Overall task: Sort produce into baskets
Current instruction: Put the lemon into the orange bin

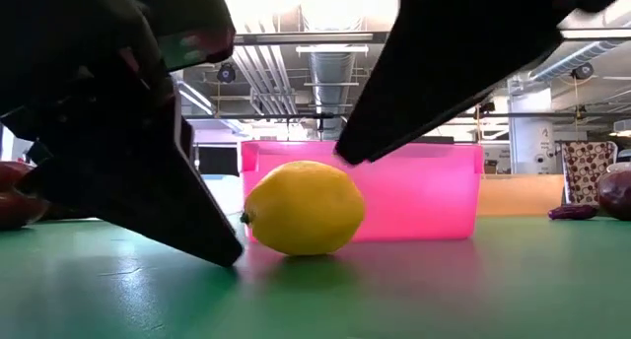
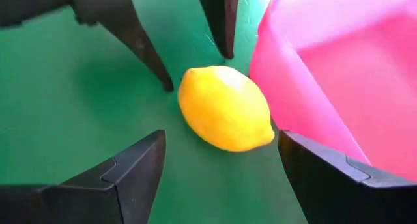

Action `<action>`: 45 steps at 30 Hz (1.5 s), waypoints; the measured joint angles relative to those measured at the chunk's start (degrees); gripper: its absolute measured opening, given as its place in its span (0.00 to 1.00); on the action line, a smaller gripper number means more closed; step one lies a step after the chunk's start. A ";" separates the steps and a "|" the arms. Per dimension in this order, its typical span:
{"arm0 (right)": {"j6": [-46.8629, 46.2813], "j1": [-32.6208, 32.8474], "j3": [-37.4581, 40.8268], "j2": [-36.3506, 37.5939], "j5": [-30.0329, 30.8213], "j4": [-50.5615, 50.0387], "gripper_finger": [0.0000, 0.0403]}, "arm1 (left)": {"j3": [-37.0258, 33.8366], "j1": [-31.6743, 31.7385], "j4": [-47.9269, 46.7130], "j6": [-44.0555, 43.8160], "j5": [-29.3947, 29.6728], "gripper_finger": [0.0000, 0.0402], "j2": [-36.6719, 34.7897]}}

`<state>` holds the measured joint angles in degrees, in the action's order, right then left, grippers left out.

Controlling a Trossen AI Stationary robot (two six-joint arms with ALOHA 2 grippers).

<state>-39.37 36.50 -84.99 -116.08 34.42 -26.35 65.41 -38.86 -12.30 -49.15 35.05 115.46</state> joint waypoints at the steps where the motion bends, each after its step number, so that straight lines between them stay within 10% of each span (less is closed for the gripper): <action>1: 1.17 -0.17 0.00 -0.55 -0.34 1.58 0.71 | -0.32 -0.18 -0.58 -0.49 0.00 0.62 -0.33; 30: 11.83 -1.44 -2.32 -0.40 -7.68 8.85 0.71 | -4.86 -2.24 -11.19 -5.32 0.70 0.62 -5.78; 45: -13.74 -0.07 -2.59 -8.98 4.70 16.18 0.71 | -4.86 -1.30 4.35 9.27 1.57 0.62 -4.55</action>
<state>-53.11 36.43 -87.58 -125.07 39.12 -10.17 60.55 -40.16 -7.94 -39.88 36.62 110.91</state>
